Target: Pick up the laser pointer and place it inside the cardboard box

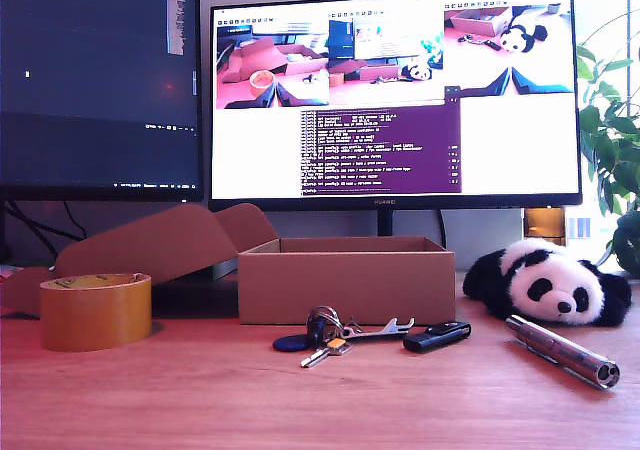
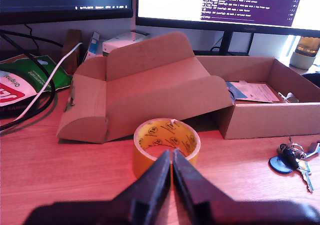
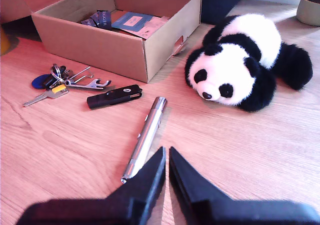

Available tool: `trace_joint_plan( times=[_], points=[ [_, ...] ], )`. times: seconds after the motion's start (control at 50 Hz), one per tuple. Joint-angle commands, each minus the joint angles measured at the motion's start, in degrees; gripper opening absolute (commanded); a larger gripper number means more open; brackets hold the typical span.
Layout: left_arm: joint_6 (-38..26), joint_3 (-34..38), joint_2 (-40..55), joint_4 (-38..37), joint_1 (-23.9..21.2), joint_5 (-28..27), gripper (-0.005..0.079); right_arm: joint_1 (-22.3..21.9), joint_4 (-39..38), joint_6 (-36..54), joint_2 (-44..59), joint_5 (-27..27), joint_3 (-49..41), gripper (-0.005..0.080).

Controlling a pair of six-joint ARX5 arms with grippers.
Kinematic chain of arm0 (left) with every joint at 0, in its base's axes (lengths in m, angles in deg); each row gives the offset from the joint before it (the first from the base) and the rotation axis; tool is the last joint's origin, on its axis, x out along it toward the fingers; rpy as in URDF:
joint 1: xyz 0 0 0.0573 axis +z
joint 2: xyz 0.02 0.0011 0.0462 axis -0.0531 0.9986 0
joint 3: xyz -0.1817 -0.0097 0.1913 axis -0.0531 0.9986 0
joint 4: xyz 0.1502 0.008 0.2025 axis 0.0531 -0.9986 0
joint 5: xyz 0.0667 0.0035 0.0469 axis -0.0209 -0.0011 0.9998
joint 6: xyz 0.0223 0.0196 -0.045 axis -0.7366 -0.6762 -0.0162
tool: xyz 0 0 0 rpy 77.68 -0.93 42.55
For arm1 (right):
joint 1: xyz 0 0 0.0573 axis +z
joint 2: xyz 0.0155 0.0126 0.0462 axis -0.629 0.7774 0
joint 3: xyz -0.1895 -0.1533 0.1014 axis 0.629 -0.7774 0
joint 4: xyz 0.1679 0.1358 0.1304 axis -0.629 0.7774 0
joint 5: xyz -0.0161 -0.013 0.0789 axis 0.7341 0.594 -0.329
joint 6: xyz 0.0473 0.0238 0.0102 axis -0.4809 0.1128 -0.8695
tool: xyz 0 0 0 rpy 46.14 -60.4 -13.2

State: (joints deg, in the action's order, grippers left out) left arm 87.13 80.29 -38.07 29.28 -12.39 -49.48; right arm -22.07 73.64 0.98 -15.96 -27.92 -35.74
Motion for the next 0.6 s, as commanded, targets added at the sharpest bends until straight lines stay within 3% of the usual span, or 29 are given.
trace_joint_plan(
  times=[0.0,0.22,0.28,0.42,0.58],
  points=[
    [2.9,0.8,-6.9,-8.3,-0.2,-2.7,-0.0019,-0.2,-5.3,-1.8,0.2,2.2,-0.3,-0.001],
    [2.9,0.8,-6.9,-7.6,-0.3,-3.2,-0.0019,-0.2,-5.4,-1.8,0.2,2.2,-0.3,-0.001],
    [2.9,0.8,-6.9,-6.5,-0.7,-5.7,-0.0019,-0.2,-5.4,-2.0,0.2,2.1,-0.3,-0.001],
    [4.0,0.8,-6.9,-5.6,-3.3,-12.2,-0.0019,0.0,-6.3,-10.9,0.2,0.5,-0.3,-0.001],
    [3.9,0.8,-6.9,-5.9,-9.4,-19.4,-0.0019,1.1,-6.2,-23.8,0.2,-0.9,0.1,-0.001]
  ],
)
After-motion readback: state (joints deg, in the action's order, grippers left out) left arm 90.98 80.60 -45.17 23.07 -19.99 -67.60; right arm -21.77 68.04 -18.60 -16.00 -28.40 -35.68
